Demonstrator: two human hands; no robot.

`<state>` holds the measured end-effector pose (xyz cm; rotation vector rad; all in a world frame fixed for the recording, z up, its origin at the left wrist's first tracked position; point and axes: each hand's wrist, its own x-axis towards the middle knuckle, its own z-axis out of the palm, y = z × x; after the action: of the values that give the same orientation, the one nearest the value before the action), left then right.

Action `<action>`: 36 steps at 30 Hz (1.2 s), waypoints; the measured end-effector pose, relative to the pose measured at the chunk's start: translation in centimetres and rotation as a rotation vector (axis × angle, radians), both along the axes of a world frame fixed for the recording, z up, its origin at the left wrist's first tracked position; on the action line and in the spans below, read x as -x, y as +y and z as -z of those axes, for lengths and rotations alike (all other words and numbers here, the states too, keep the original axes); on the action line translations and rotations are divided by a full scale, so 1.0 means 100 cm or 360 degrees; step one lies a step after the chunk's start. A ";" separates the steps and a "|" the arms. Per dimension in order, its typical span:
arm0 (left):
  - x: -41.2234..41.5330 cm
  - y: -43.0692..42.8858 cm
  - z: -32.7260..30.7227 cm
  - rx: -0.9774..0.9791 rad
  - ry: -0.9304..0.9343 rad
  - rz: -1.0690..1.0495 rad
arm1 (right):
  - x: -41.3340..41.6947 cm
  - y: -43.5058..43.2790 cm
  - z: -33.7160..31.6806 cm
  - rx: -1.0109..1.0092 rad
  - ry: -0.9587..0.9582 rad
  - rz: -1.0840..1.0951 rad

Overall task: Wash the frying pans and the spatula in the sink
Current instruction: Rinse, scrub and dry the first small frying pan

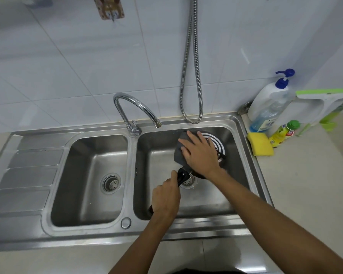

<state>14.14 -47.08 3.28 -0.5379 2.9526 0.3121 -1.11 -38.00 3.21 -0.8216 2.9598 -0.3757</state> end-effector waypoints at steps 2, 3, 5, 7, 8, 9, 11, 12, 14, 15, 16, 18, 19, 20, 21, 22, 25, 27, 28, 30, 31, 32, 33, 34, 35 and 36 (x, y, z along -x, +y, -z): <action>-0.001 0.001 -0.001 0.0038 -0.0002 -0.0010 | 0.034 -0.005 -0.009 0.0062 -0.0151 0.0066; -0.001 0.000 -0.001 0.0040 0.0010 -0.0020 | 0.051 -0.003 -0.012 0.0116 -0.0228 0.0123; -0.002 -0.005 -0.001 0.0011 0.0028 -0.0046 | 0.089 0.012 -0.013 0.0210 -0.0466 0.0339; -0.004 -0.010 -0.001 -0.0088 0.0057 -0.0089 | 0.114 0.041 -0.005 0.0346 -0.0765 0.0539; -0.004 -0.013 -0.001 -0.0169 0.0089 -0.0127 | 0.116 0.054 -0.002 0.0490 -0.0883 0.0630; -0.002 -0.017 -0.001 -0.0239 0.0118 -0.0161 | 0.109 0.062 0.000 0.0697 -0.0964 0.0703; 0.006 -0.023 0.006 -0.0402 0.0129 -0.0232 | 0.071 0.067 0.003 0.1064 -0.0940 0.0812; 0.011 -0.026 0.009 -0.0510 0.0118 -0.0272 | 0.046 0.063 0.006 0.1174 -0.0830 0.0796; 0.017 -0.026 0.014 -0.0778 0.0077 -0.0336 | -0.004 0.054 0.011 0.1200 -0.0473 0.0622; 0.018 -0.024 0.014 -0.0898 0.0075 -0.0355 | -0.023 0.050 0.014 0.1073 -0.0254 0.0500; 0.018 -0.021 0.015 -0.0990 0.0060 -0.0364 | -0.033 0.047 0.017 0.0871 -0.0022 0.0370; 0.017 -0.016 0.014 -0.1079 0.0023 -0.0367 | -0.032 0.041 0.017 0.0454 0.0383 0.0109; 0.017 -0.013 0.013 -0.1094 0.0007 -0.0365 | -0.026 0.037 0.014 0.0312 0.0485 -0.0006; 0.018 -0.011 0.013 -0.1125 -0.0003 -0.0384 | -0.020 0.032 0.009 0.0243 0.0519 -0.0104; 0.018 -0.010 0.013 -0.1201 -0.0017 -0.0435 | -0.012 0.028 0.004 0.0240 0.0512 -0.0174; 0.020 -0.008 0.012 -0.1344 -0.0026 -0.0531 | -0.005 0.025 -0.001 0.0321 0.0464 -0.0180; 0.024 -0.006 0.004 -0.1926 -0.0045 -0.0905 | 0.017 0.026 -0.024 0.0986 0.0065 0.0276; 0.025 -0.011 -0.002 -0.2119 -0.0085 -0.0975 | 0.028 0.035 -0.036 0.1332 -0.0109 0.0701; 0.026 -0.015 -0.004 -0.2150 -0.0117 -0.0958 | 0.031 0.040 -0.036 0.1393 -0.0196 0.0853; 0.026 -0.022 -0.007 -0.2206 -0.0184 -0.0903 | 0.033 0.048 -0.028 0.1448 -0.0487 0.1025; 0.026 -0.022 -0.008 -0.2253 -0.0219 -0.0883 | 0.032 0.051 -0.021 0.1461 -0.0647 0.1048; 0.025 -0.021 -0.008 -0.2291 -0.0255 -0.0860 | 0.028 0.052 -0.014 0.1431 -0.0759 0.1035; 0.024 -0.019 -0.008 -0.2314 -0.0289 -0.0820 | 0.021 0.051 -0.008 0.1370 -0.0825 0.0993; 0.023 -0.016 -0.007 -0.2315 -0.0326 -0.0764 | 0.013 0.049 -0.004 0.1302 -0.0861 0.0901; 0.021 -0.012 -0.006 -0.2310 -0.0364 -0.0700 | 0.004 0.045 -0.001 0.1212 -0.0904 0.0738; 0.018 -0.010 -0.005 -0.2296 -0.0403 -0.0627 | -0.009 0.039 0.001 0.1092 -0.0979 0.0515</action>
<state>12.33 -48.08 3.80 -0.7461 1.6367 1.9129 -0.24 -34.09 3.13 -0.1618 2.3481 -1.4122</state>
